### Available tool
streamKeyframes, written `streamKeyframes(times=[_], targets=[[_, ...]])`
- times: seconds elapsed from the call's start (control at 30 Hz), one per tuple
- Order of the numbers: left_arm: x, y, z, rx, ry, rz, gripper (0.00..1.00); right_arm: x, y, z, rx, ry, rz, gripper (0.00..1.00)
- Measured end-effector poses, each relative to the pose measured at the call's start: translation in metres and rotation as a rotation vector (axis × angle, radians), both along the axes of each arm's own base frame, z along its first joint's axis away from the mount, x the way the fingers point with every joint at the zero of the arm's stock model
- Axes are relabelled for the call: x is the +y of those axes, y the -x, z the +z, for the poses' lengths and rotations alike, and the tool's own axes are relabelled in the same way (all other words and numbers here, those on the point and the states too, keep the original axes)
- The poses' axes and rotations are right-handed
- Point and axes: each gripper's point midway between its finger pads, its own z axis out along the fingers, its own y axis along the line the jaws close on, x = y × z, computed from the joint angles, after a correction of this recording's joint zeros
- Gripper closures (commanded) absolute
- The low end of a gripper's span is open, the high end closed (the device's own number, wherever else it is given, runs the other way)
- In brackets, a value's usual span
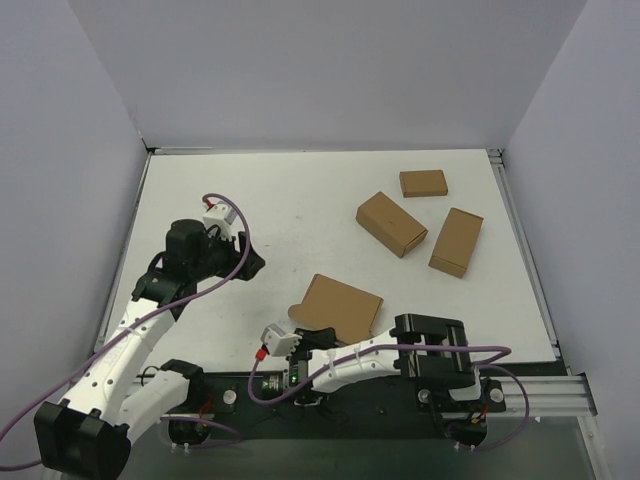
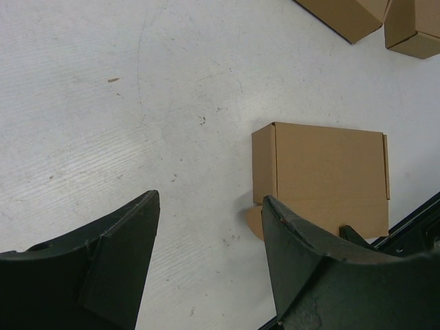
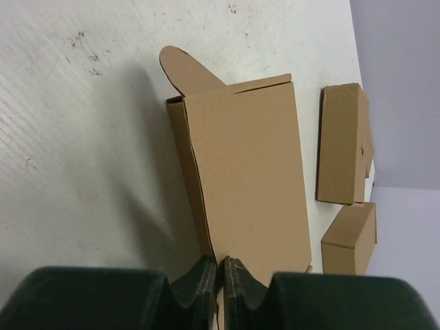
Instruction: Fold the paper box
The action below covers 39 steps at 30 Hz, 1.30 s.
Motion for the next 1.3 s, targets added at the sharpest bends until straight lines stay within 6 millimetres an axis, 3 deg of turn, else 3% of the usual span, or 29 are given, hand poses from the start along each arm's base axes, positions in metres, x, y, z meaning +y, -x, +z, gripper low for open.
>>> streamKeyframes(times=[0.07,0.27,0.57,0.9,1.3], targets=[[0.0,0.0,-0.001,0.003,-0.001,0.0,0.29,0.0,-0.001,0.002,-0.006,0.027,0.016,1.0],[-0.001,0.0,-0.001,0.004,0.0,-0.006,0.29,-0.002,0.001,0.018,0.06,0.03,0.045,1.0],[-0.002,0.001,0.0,0.002,0.006,-0.015,0.29,-0.008,-0.005,0.064,0.286,-0.118,0.054,1.0],[-0.005,0.005,0.001,-0.001,0.02,-0.034,0.29,-0.002,-0.005,0.082,0.563,-0.172,0.119,1.0],[-0.009,0.011,0.003,-0.006,0.043,-0.062,0.29,-0.025,-0.057,0.078,0.771,-0.244,0.103,1.0]])
